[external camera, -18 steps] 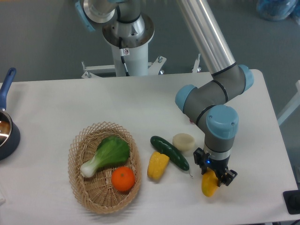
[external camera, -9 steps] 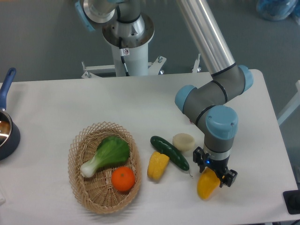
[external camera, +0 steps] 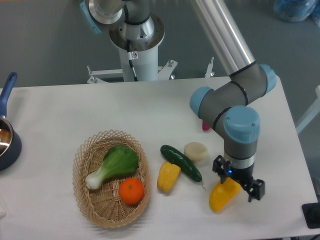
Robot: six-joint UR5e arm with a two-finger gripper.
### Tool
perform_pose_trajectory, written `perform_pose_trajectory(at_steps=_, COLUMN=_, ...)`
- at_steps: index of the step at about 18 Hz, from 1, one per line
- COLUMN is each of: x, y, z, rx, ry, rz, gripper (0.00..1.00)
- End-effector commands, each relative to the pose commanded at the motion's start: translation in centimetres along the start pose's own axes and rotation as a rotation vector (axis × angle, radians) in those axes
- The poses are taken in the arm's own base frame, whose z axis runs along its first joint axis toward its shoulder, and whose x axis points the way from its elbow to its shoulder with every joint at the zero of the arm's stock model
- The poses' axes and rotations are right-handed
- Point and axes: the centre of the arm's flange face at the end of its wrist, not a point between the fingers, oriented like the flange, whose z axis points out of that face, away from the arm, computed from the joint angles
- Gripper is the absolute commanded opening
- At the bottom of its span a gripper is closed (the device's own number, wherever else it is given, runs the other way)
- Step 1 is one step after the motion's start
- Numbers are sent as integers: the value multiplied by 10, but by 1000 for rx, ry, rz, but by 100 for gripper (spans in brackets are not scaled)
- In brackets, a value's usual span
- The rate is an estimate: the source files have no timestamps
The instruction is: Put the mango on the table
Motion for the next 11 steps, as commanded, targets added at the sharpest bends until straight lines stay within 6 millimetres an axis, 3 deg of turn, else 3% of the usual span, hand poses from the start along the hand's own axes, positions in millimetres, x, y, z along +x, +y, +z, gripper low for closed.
perform_pose_trajectory(at_steps=3, x=-14, y=48, z=-28, rx=-44, ry=20, rz=1, gripper=100)
perform_pose_trajectory(at_steps=7, x=-13, y=82, z=-45, rx=-60, ry=62, rz=160, gripper=100)
perform_pose_trajectory(at_steps=11, x=-7, y=114, z=-46, rx=-59, ry=90, rz=193, gripper=100)
